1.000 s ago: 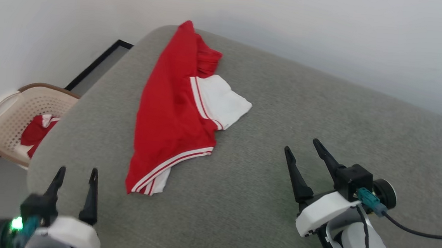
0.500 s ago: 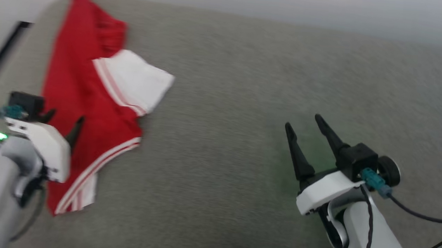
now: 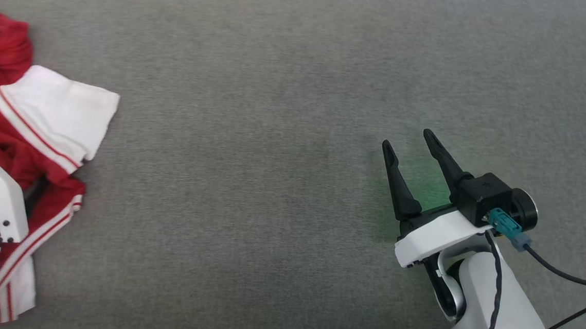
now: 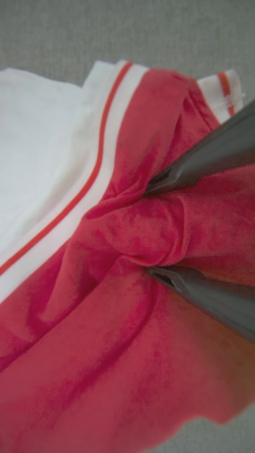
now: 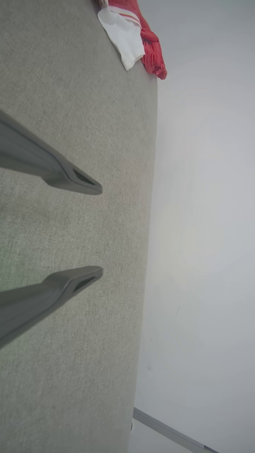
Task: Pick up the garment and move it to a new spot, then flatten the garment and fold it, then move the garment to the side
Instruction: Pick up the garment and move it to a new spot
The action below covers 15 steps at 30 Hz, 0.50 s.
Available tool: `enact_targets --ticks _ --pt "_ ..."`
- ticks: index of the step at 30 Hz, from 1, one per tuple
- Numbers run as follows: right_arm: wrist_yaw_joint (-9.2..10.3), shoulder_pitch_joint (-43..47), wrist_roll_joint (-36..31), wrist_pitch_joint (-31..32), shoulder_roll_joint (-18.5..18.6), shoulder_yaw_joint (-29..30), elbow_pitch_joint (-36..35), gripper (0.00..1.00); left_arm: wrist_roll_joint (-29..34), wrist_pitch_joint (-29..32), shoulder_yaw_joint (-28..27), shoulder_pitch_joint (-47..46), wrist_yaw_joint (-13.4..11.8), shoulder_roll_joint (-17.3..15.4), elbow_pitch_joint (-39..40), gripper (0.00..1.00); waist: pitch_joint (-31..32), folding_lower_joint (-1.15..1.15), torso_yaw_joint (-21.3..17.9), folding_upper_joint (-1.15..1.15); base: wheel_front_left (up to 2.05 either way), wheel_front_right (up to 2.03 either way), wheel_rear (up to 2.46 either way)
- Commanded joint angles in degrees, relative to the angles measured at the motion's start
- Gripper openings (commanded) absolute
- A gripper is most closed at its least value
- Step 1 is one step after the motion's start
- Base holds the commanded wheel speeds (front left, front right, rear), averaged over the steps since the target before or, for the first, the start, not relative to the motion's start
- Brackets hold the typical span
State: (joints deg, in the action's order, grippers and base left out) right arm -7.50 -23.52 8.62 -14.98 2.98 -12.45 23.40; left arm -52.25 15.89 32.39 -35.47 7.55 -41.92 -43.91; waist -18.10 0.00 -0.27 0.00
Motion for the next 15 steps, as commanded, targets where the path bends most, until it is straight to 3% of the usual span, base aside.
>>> enact_targets --ticks 1,9,15 --pt "0.02 -0.3 0.3 -0.3 -0.1 0.2 -0.3 1.00 -0.9 -0.2 1.0 0.0 -0.2 0.6 -0.7 0.00 -0.5 0.00 -1.1 0.00 0.00 0.00 0.00" --pt "0.03 0.7 1.3 -0.3 0.0 0.9 -0.5 1.00 1.1 -9.4 3.3 -5.0 -0.2 -2.5 -1.6 0.00 2.5 0.00 -2.0 0.00 0.00 0.00 0.00" --pt "0.03 1.9 3.1 -0.3 0.0 0.5 -0.8 1.00 3.6 -14.0 5.8 -9.8 -0.2 -1.3 2.5 0.00 4.7 0.00 -4.3 0.00 0.00 0.00 0.00"
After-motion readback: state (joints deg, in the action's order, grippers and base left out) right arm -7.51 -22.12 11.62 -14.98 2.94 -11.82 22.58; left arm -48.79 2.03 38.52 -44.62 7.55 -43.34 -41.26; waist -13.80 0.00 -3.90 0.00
